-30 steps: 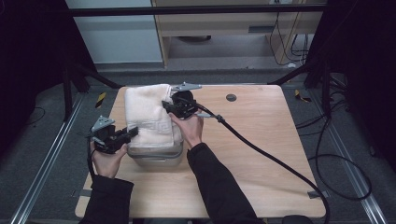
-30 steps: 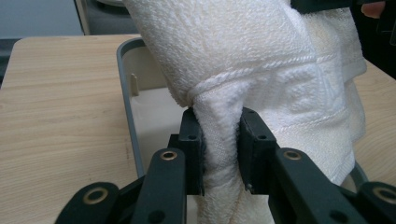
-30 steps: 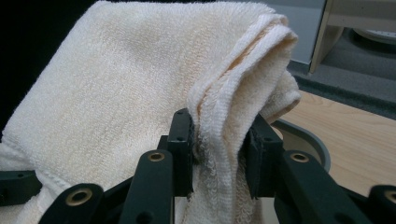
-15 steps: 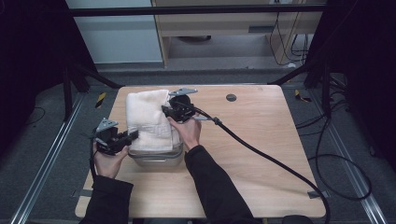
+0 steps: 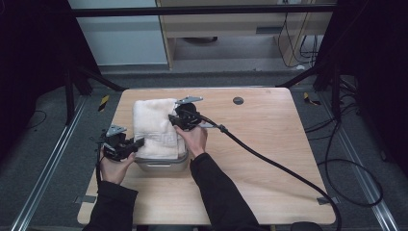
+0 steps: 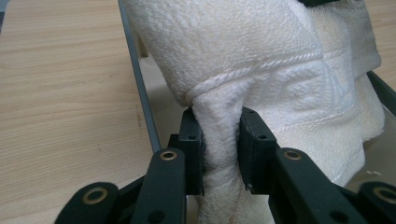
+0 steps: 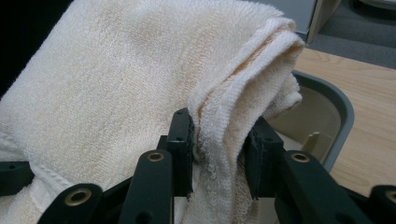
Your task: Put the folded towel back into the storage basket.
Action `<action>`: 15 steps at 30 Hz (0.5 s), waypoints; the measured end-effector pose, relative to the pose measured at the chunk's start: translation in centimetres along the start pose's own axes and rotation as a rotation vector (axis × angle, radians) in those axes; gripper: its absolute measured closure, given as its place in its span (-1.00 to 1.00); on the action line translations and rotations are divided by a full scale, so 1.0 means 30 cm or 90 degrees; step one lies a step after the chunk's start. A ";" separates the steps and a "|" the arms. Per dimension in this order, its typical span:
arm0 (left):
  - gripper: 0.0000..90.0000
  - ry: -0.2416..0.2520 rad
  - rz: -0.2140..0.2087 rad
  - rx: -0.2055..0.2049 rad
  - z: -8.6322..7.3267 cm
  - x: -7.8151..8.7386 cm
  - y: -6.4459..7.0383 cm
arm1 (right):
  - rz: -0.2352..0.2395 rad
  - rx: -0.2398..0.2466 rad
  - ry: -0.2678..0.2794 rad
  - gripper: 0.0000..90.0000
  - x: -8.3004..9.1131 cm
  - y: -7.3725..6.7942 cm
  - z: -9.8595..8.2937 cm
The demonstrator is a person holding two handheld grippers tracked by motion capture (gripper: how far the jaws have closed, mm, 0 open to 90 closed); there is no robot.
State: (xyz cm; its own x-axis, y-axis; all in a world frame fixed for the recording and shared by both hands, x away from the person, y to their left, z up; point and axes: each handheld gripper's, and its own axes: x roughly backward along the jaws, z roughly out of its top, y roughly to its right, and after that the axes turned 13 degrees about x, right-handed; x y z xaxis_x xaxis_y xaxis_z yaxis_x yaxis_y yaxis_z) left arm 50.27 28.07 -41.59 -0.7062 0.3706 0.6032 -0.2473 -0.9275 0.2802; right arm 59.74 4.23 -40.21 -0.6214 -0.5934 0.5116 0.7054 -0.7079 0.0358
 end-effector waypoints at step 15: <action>0.60 -0.030 0.013 -0.021 -0.017 -0.048 0.013 | -0.009 -0.001 -0.020 0.48 -0.012 0.014 -0.063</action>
State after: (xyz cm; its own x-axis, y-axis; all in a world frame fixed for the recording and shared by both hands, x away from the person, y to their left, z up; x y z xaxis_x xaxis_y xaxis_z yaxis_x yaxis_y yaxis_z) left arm 50.86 27.16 -42.73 -0.6794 0.3527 0.6434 -0.2551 -0.9357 0.2435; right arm 59.63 3.43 -42.01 -0.6199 -0.5715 0.5377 0.6962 -0.7167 0.0410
